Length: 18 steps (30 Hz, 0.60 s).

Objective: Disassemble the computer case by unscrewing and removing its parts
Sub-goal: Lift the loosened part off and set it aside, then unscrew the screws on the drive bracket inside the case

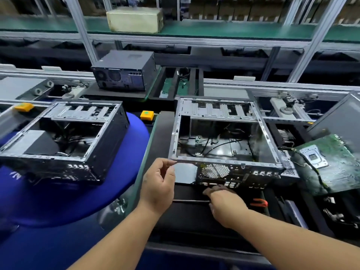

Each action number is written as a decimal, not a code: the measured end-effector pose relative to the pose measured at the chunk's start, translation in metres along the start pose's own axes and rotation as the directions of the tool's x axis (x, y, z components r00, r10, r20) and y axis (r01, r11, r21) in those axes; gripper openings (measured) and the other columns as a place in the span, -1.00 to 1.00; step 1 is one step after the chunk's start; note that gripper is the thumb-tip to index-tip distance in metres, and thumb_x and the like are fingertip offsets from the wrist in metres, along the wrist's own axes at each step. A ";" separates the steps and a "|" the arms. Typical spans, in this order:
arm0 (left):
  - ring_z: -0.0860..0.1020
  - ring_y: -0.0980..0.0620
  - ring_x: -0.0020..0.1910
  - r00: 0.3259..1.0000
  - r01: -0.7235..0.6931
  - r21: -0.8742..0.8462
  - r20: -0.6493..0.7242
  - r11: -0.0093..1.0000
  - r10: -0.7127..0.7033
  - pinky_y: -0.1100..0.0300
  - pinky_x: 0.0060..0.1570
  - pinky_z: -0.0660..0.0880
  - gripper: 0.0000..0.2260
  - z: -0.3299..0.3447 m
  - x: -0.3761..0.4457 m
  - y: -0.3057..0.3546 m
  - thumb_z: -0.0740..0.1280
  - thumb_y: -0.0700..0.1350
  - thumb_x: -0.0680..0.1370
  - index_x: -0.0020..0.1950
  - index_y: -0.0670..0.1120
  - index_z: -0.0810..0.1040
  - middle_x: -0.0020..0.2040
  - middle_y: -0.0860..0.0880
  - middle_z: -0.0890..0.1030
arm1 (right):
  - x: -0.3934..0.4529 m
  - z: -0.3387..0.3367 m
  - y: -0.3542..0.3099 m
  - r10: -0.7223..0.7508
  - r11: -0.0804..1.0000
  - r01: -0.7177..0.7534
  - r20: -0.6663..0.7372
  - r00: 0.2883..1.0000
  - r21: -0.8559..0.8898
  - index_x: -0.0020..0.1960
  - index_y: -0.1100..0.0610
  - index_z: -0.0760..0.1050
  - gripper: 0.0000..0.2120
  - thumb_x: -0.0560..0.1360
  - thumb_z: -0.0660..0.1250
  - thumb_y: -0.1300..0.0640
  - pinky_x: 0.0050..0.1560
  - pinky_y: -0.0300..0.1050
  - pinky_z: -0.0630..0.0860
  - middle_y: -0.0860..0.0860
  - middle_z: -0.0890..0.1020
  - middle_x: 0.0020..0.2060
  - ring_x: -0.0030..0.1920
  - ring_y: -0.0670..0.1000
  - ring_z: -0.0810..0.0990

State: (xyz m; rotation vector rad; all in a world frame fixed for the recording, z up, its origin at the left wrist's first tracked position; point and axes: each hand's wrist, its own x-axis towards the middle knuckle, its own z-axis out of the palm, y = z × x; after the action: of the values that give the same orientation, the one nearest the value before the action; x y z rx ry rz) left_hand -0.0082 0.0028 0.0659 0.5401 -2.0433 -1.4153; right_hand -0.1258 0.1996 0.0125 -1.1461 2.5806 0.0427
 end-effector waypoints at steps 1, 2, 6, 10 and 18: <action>0.63 0.11 -0.16 0.999 0.039 0.012 0.013 0.999 -0.039 0.37 -0.22 0.51 -0.87 -0.007 -0.004 -0.008 0.29 -0.05 0.59 0.01 0.18 0.58 -0.15 0.15 0.66 | 0.002 0.002 -0.002 0.019 0.999 -0.019 -0.003 1.000 -0.040 0.36 -0.09 0.42 -0.62 0.55 0.28 0.09 0.28 -0.05 0.47 -0.05 0.51 0.23 0.31 0.10 0.49; 0.62 0.14 -0.18 0.997 0.076 0.020 0.015 0.997 -0.077 0.38 -0.23 0.50 -0.86 -0.015 -0.007 -0.016 0.30 -0.07 0.59 0.00 0.18 0.58 -0.15 0.16 0.67 | 0.004 0.003 -0.003 0.033 0.997 -0.032 0.005 0.999 -0.069 0.30 -0.07 0.42 -0.66 0.53 0.30 0.10 0.23 -0.07 0.48 -0.04 0.49 0.21 0.28 0.11 0.49; 0.59 0.25 -0.27 0.981 0.192 0.021 -0.037 0.981 -0.191 0.43 -0.30 0.47 -0.80 -0.043 -0.015 -0.037 0.32 -0.21 0.63 0.02 0.11 0.59 -0.15 0.18 0.66 | 0.007 0.005 -0.008 0.016 0.982 -0.011 0.023 1.000 -0.190 0.23 -0.04 0.40 -0.65 0.48 0.30 0.19 0.17 -0.04 0.45 -0.03 0.52 0.17 0.22 0.11 0.49; 0.58 0.21 -0.30 0.951 0.288 0.009 -0.118 0.958 -0.285 0.38 -0.34 0.49 -0.81 -0.061 -0.010 -0.048 0.31 -0.22 0.63 0.03 0.08 0.60 -0.16 0.17 0.66 | -0.001 0.001 -0.005 -0.008 0.989 -0.007 -0.106 0.994 -0.148 0.28 -0.09 0.41 -0.56 0.47 0.20 0.25 0.20 -0.09 0.46 -0.11 0.57 0.16 0.22 0.06 0.53; 0.62 0.07 -0.25 0.911 0.324 -0.118 -0.230 0.939 -0.344 0.16 -0.24 0.53 -0.87 -0.053 0.023 -0.035 0.33 -0.04 0.54 -0.02 0.17 0.63 -0.19 0.06 0.69 | -0.011 -0.091 -0.043 -0.160 0.880 0.385 -0.591 0.791 0.277 0.02 -0.08 0.43 -0.84 0.59 0.33 0.17 -0.15 -0.22 0.41 -0.22 0.47 -0.16 -0.17 -0.14 0.41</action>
State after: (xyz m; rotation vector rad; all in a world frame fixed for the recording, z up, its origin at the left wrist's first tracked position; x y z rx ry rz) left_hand 0.0097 -0.0608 0.0530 1.0198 -1.7461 -1.5237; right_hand -0.1126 0.1641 0.1069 -1.5320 2.6467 -0.9667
